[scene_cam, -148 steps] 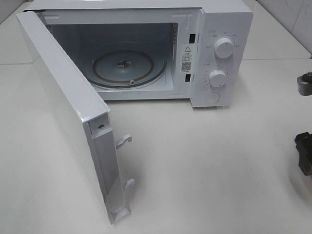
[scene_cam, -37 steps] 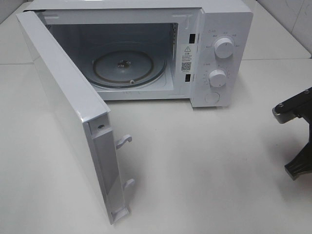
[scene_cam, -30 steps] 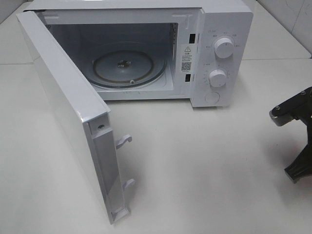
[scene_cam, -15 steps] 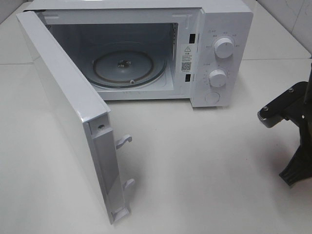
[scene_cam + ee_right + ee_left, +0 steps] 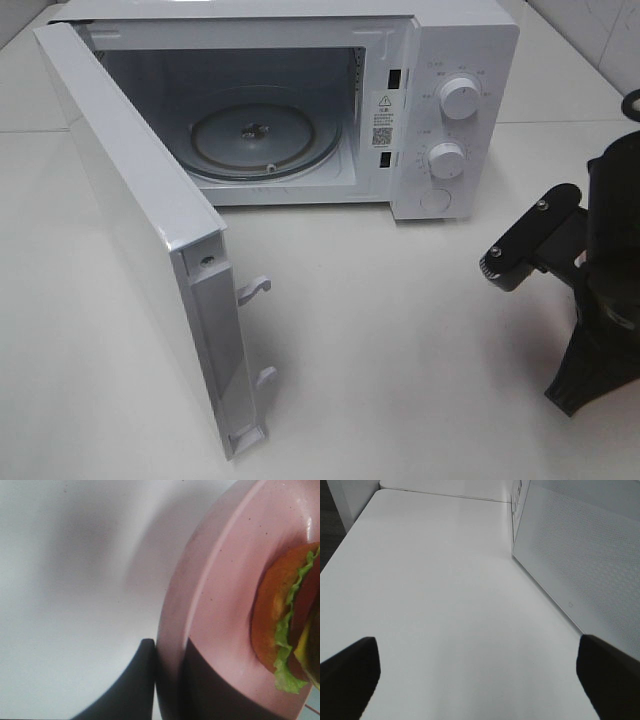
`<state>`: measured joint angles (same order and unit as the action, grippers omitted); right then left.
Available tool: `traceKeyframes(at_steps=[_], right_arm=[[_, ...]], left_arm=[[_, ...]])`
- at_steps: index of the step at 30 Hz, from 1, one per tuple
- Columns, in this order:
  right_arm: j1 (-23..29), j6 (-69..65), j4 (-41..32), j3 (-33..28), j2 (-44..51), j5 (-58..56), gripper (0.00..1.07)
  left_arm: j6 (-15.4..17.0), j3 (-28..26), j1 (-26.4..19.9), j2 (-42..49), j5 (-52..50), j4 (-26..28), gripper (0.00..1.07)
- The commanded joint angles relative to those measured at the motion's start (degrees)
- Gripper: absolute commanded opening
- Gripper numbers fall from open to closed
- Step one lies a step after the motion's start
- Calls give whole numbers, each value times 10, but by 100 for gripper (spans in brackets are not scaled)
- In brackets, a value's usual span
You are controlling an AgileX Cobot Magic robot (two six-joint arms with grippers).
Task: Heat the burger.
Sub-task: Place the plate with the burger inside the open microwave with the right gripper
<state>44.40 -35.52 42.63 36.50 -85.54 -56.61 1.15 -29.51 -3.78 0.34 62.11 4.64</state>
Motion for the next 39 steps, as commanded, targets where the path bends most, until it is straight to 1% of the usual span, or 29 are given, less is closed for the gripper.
traceKeyframes(at_steps=[1,3,6,8,9,10,11,13,17,18,19,21,24,26,35,36,39], right_arm=[[19,2,30,0,7,-28,4],[41,2,30,0,7,-28,4],[48,2,30,0,7,-28,4],[73,2,30,0,7,-29,4],[73,2,30,0,7,-29,4],[87,2,30,0,7,-29,4],[87,2,30,0,7,-29,4],[106,2,30,0,7,-29,4],[125,8,31,0,7,-28,4],[140,16,31,0,7,-28,3],[140,16,31,0,7,-28,3],[160,26,33,0,7,-28,0],[173,28,41,0,7,-27,0],[195,28,54,0,7,-25,0],[231,30,63,0,7,-6,0],[243,30,72,0,7,-6,0],[256,41,86,0,7,-7,0]], left_arm=[[0,1,-1,7,-10,3,100],[0,1,-1,7,-10,3,100],[0,1,-1,7,-10,3,100],[0,1,-1,7,-10,3,100],[0,1,-1,7,-10,3,100],[0,1,-1,7,-10,3,100],[0,1,-1,7,-10,3,100],[0,1,-1,7,-10,3,100],[0,1,-1,7,-10,3,100],[0,1,-1,7,-10,3,100],[0,1,-1,7,-10,3,100],[0,1,-1,7,-10,3,100],[0,1,-1,7,-10,3,100],[0,1,-1,7,-10,3,100],[0,1,-1,7,-10,3,100],[0,1,-1,7,-10,3,100],[0,1,-1,7,-10,3,100]])
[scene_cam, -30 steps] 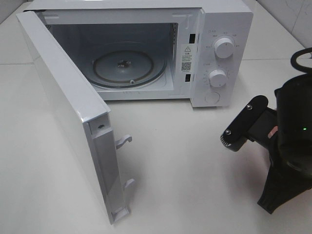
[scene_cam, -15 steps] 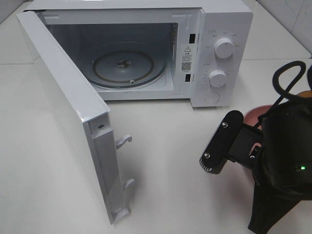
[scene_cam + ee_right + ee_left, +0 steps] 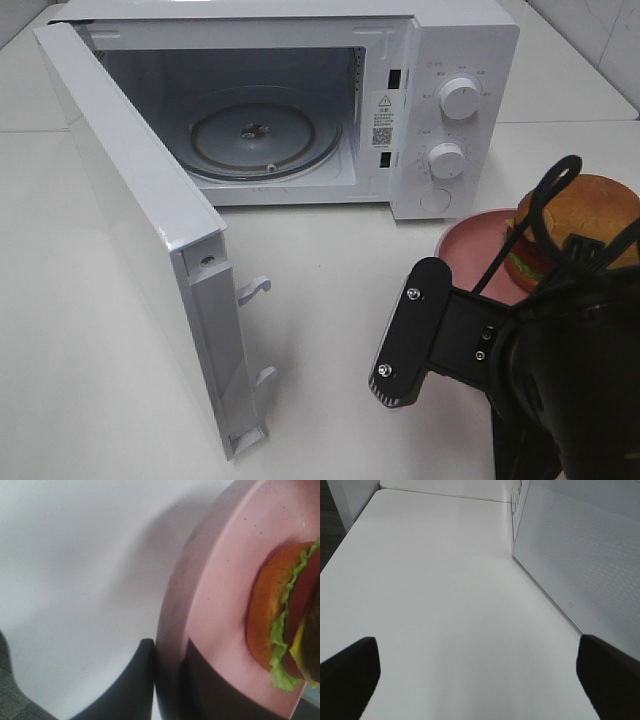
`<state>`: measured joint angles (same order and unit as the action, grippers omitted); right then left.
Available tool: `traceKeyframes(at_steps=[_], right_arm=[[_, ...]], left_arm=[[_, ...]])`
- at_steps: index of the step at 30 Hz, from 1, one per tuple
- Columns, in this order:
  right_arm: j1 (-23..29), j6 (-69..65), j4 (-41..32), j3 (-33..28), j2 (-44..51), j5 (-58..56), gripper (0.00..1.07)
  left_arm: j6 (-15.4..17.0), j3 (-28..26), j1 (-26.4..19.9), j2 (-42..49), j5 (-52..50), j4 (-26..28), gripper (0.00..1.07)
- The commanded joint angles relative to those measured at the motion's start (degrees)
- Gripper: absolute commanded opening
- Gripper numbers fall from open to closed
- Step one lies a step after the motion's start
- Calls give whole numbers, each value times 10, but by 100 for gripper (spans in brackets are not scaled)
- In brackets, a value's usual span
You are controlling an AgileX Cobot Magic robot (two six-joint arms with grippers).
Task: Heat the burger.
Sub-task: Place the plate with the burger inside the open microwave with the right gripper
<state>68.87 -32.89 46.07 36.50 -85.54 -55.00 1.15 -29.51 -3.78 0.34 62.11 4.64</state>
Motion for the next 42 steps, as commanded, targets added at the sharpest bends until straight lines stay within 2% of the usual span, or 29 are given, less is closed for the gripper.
traceKeyframes(at_steps=[1,12,27,33,37,42], right_arm=[[13,22,54,0,7,-23,0],[18,131,65,0,7,52,0],[18,156,135,0,7,130,0],[16,190,157,0,7,194,0],[7,209,159,0,7,208,0],[-33,249,156,0,7,221,0]], left_arm=[[0,1,-1,7,-10,3,100],[0,1,-1,7,-10,3,100],[0,1,-1,7,-10,3,100],[0,1,-1,7,-10,3,100],[0,1,-1,7,-10,3,100],[0,1,-1,7,-10,3,100]])
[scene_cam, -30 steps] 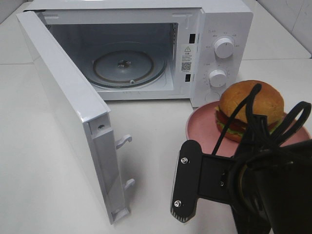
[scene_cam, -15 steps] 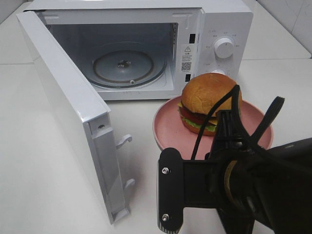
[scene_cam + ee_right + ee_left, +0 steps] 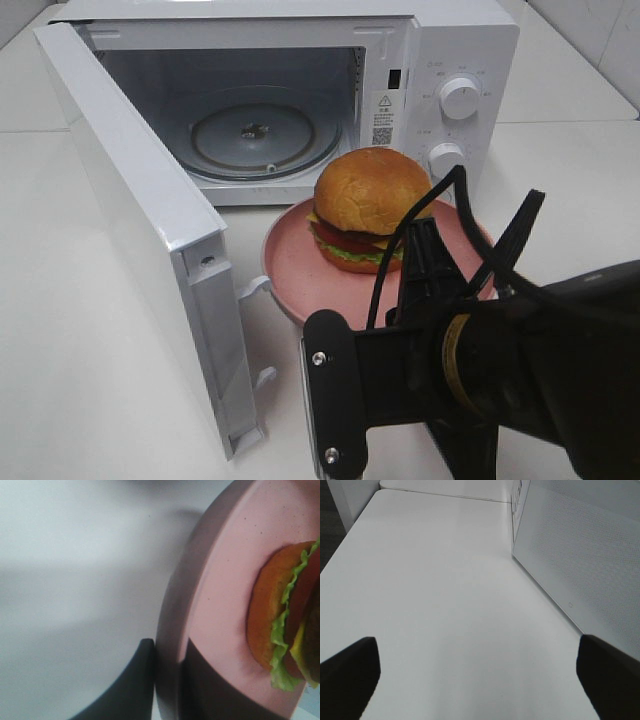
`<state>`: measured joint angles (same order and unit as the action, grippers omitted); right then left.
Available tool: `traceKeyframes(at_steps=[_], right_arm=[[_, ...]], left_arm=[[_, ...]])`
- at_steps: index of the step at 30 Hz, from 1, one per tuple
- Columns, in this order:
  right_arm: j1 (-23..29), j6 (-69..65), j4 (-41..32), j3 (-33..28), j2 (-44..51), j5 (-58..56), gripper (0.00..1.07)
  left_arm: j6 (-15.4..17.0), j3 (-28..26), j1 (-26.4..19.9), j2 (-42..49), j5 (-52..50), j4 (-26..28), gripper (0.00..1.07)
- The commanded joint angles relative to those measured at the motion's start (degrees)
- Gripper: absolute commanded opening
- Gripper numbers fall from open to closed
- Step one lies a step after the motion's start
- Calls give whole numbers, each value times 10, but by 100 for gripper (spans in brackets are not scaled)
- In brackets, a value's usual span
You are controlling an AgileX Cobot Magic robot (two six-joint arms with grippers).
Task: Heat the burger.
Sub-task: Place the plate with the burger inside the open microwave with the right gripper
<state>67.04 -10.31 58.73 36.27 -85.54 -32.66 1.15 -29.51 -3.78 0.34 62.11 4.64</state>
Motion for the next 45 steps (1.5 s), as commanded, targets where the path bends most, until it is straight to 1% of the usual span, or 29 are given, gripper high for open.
traceKeyframes(at_steps=[1,3,5,8,10,15,17,20,22,25,27,30,32,33,34,35,36,37,38,39,40,41,42,43,44,45], right_arm=[[-15,23,29,2,7,-3,0],[-21,33,29,2,7,5,0],[-49,60,29,2,7,64,0],[-54,63,29,2,7,82,0],[-79,83,29,2,7,142,0],[-93,107,29,2,7,172,0],[-110,138,29,3,7,207,0],[-115,143,29,3,7,215,0],[-134,190,-4,3,7,246,0],[-139,205,-14,3,7,254,0],[-160,283,-68,3,7,274,0],[-165,299,-84,3,7,278,0],[-179,375,-150,5,7,297,0],[-179,375,-150,5,7,297,0],[-179,418,-193,10,7,297,0],[-179,418,-193,10,7,297,0],[-179,442,-215,15,7,297,0],[-179,489,-257,25,7,297,0],[-179,489,-257,25,7,297,0],[-179,540,-311,34,7,302,0],[-179,570,-333,38,7,305,0],[-179,570,-333,38,7,305,0],[-179,629,-382,47,7,310,0],[-179,629,-382,47,7,310,0],[-179,680,-422,51,7,320,0],[-179,700,-442,51,7,327,0]], left_arm=[[0,1,-1,7,-10,3,100],[0,1,-1,7,-10,3,100],[0,1,-1,7,-10,3,100],[0,1,-1,7,-10,3,100],[0,1,-1,7,-10,3,100],[0,1,-1,7,-10,3,100],[0,1,-1,7,-10,3,100],[0,1,-1,7,-10,3,100],[0,1,-1,7,-10,3,100],[0,1,-1,7,-10,3,100],[0,1,-1,7,-10,3,100],[0,1,-1,7,-10,3,100],[0,1,-1,7,-10,3,100],[0,1,-1,7,-10,3,100],[0,1,-1,7,-10,3,100],[0,1,-1,7,-10,3,100],[0,1,-1,7,-10,3,100],[0,1,-1,7,-10,3,100],[0,1,-1,7,-10,3,100],[0,1,-1,7,-10,3,100],[0,1,-1,7,-10,3,100],[0,1,-1,7,-10,3,100],[0,1,-1,7,-10,3,100],[0,1,-1,7,-10,3,100],[0,1,-1,7,-10,3,100],[0,1,-1,7,-10,3,100]])
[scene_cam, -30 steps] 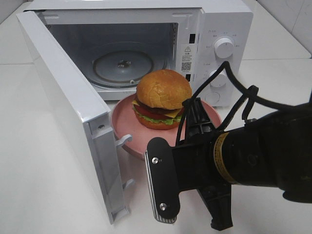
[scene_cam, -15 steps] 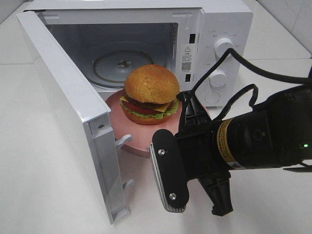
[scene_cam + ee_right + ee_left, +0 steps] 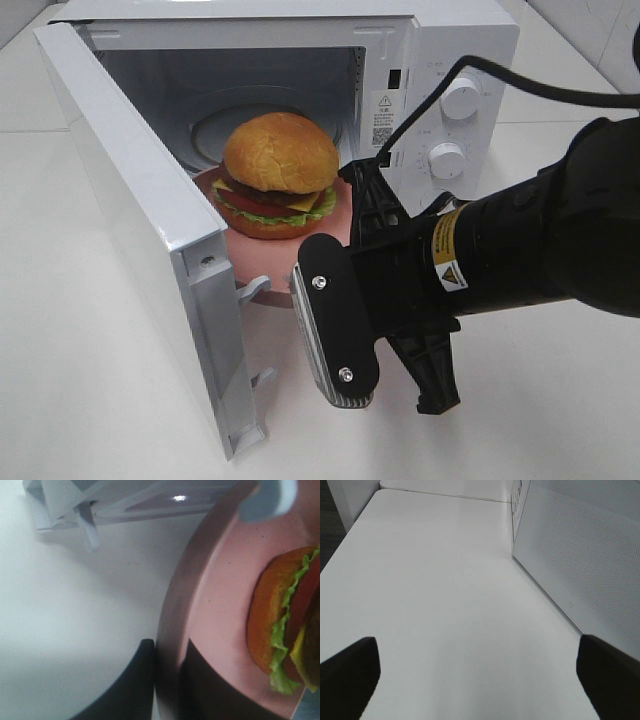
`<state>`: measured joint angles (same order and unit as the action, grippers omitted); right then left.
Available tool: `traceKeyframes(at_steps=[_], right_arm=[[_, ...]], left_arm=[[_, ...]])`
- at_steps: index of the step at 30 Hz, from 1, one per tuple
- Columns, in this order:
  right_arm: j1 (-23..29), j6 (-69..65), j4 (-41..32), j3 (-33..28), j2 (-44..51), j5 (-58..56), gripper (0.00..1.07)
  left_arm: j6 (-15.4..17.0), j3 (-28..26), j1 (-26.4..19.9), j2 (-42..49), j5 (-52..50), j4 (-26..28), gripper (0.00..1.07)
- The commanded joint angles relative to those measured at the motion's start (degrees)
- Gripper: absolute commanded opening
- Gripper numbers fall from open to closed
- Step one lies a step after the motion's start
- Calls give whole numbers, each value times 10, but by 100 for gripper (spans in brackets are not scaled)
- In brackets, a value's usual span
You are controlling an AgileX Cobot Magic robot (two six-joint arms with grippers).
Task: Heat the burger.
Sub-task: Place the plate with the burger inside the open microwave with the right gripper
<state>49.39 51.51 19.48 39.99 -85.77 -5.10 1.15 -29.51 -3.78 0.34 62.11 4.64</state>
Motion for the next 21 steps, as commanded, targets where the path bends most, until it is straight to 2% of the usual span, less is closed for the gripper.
traceKeyframes(at_steps=[1,2,3,5,6,7,8,9,11,12,21], right_arm=[[-3,82,-49,14,9,51,0],[-3,135,-95,14,9,67,0],[-3,135,-95,14,9,67,0],[-3,210,-167,14,9,88,0],[-3,210,-167,14,9,88,0],[-10,263,-212,14,9,94,0],[-10,263,-212,14,9,94,0],[-18,307,-261,14,9,99,0],[-23,324,-280,15,9,102,0],[-32,363,-316,18,9,102,0],[-39,407,-328,23,8,106,0]], left_arm=[[0,1,-1,7,-10,3,100],[0,1,-1,7,-10,3,100],[0,1,-1,7,-10,3,100],[0,1,-1,7,-10,3,100],[0,1,-1,7,-10,3,100],[0,1,-1,7,-10,3,100],[0,1,-1,7,-10,3,100],[0,1,-1,7,-10,3,100],[0,1,-1,7,-10,3,100],[0,1,-1,7,-10,3,100],[0,1,-1,7,-10,3,100]])
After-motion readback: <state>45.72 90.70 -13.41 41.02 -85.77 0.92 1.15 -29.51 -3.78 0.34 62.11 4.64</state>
